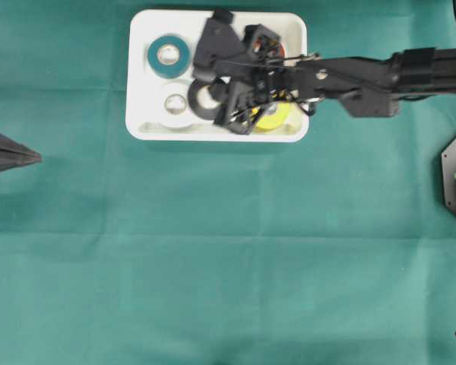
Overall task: Put the tape into the white case with the right arm.
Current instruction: 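Lift the black tape and carry it into the tray's center, then release the black tape and withdraw the right gripper rightward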
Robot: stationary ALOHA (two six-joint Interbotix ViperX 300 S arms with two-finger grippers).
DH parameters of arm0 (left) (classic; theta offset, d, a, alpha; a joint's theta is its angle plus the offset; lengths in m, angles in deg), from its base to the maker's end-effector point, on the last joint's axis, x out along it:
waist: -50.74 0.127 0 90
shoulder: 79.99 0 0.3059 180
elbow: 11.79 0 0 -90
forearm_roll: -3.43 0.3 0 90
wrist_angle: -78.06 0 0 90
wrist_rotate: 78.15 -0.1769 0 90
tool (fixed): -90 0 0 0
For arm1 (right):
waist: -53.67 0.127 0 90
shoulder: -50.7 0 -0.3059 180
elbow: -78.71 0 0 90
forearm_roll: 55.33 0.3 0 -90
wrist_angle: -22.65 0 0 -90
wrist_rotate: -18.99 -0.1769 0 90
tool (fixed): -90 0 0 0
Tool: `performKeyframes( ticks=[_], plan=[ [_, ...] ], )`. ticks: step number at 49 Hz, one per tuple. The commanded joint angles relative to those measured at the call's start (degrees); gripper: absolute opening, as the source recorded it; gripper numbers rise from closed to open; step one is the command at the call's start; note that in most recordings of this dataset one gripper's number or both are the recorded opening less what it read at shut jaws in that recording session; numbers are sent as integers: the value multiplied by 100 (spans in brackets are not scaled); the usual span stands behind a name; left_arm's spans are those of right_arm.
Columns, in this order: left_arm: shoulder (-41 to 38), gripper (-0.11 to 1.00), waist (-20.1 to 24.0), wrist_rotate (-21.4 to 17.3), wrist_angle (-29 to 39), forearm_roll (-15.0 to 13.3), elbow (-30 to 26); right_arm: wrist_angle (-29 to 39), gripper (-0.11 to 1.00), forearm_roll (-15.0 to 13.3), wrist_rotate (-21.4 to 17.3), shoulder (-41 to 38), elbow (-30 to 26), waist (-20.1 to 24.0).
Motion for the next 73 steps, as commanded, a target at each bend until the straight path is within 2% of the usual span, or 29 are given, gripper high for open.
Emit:
performKeyframes(
  ticks=[1,13,23,29,46,48,52,61,73],
  plan=[
    [-35,0,-9,0,-53,0,-70,-114,0,-26,0,325,97,-123],
    [-35,0,-9,0,-53,-9,-70,-158,0,-26,53,334,264,-255],
    [-35,0,-9,0,-53,-9,-70,-387,0,-53,70,299,272,-255],
    [-35,0,-9,0,-53,-9,-70,-536,0,-167,62,202,264,-255],
    [-35,0,-9,0,-53,-9,-70,-536,1,-193,53,97,220,-255],
    [-35,0,-9,0,-53,0,-70,-519,5,-193,53,97,229,-264],
    [-35,0,-9,0,-53,-9,-70,-510,23,-202,62,97,255,-255],
    [-35,0,-9,0,-62,-9,-70,-545,75,-211,62,97,264,-255],
    [-35,0,-9,0,-53,-9,-70,-545,71,-211,70,229,290,-229]
  ],
)
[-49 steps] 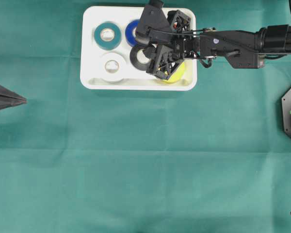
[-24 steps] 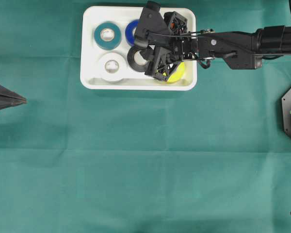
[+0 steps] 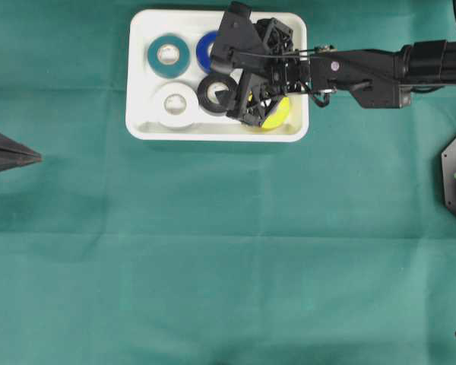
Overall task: Put the tape into the white case with the right arm.
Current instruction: 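Release the black tape and withdraw the right gripper rightward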
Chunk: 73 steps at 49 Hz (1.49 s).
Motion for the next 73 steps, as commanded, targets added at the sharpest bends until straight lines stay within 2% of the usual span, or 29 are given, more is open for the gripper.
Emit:
performKeyframes(
  ticks=[1,9,26,44,56,67,73],
  plan=[
    [-44,0,-9,0,-53,-18,-70,-18,71,-18,9,272,-26,18],
    [-44,0,-9,0,-53,-18,-70,9,70,-114,9,668,264,26],
    [-44,0,-9,0,-62,-18,-70,-44,70,-132,-9,1837,1564,18],
    [-44,0,-9,0,-53,-18,-70,-167,70,-132,-9,2962,2619,18],
    [-44,0,-9,0,-53,-18,-70,-211,70,-132,-53,4140,3516,9],
    [-44,0,-9,0,-53,-18,-70,-721,70,-132,-62,5476,4403,9],
    [-44,0,-9,0,-53,-18,-70,-782,70,-97,-62,6029,4772,9]
  ],
)
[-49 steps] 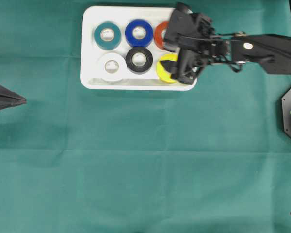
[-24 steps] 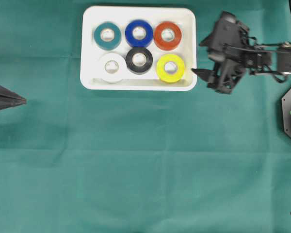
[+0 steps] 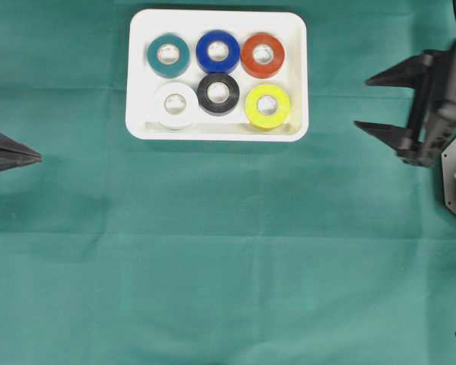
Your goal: Put the tape into the white case with the right arm.
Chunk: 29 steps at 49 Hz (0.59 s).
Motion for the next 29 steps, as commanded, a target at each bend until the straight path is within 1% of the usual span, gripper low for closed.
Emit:
performKeyframes(
  ticks=[1,8,17,22,29],
  plan=[
    [-44,0,-9,0,-53,-9,-70,-79,70,18,-18,308,149,9],
    [-44,0,-9,0,-53,-18,-70,-79,70,35,-18,809,492,9],
    [-44,0,-9,0,-53,-18,-70,-79,70,35,-9,1424,747,9],
    [-44,0,-9,0,-53,-18,-70,-79,70,35,-9,1617,800,0],
    [-44,0,-9,0,-53,-18,-70,-149,70,35,-9,1556,817,9]
  ],
)
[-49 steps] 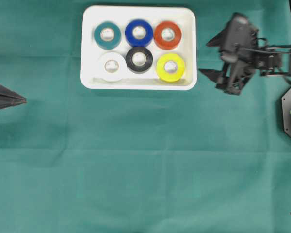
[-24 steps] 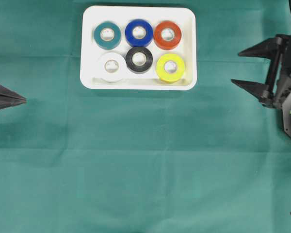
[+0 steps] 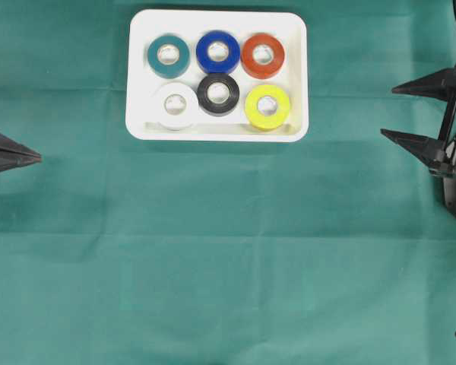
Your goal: Put the tape into the white case with the right arm.
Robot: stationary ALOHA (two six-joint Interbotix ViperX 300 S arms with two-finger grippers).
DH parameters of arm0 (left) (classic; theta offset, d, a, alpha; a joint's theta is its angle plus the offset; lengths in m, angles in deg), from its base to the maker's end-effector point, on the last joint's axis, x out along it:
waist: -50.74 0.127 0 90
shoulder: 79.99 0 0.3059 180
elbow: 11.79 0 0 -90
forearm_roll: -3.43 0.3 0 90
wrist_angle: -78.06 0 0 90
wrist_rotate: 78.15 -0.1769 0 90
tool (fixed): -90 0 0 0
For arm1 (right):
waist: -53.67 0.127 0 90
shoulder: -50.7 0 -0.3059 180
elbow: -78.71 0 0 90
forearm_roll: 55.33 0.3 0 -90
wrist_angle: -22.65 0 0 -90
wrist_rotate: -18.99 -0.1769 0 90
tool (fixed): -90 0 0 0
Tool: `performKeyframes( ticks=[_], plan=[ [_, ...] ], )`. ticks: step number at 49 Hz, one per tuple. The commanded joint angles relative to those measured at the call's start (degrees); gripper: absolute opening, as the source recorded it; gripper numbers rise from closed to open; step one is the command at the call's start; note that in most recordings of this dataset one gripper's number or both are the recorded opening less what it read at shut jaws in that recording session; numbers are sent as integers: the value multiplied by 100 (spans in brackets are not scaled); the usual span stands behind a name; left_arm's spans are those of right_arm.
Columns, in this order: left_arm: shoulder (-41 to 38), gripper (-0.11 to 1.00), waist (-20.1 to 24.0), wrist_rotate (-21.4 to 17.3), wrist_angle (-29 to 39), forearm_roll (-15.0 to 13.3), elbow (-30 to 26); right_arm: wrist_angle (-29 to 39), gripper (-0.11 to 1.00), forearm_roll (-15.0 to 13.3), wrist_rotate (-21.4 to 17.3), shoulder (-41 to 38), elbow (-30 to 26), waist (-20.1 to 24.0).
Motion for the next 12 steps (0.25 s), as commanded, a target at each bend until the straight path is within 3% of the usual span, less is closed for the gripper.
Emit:
performKeyframes(
  ticks=[1,12],
  plan=[
    [-44,0,-9,0,-53,0,-70,-132,70,9,0,-88,-62,9],
    [-44,0,-9,0,-53,-9,-70,-747,70,9,0,-237,26,158]
  ],
)
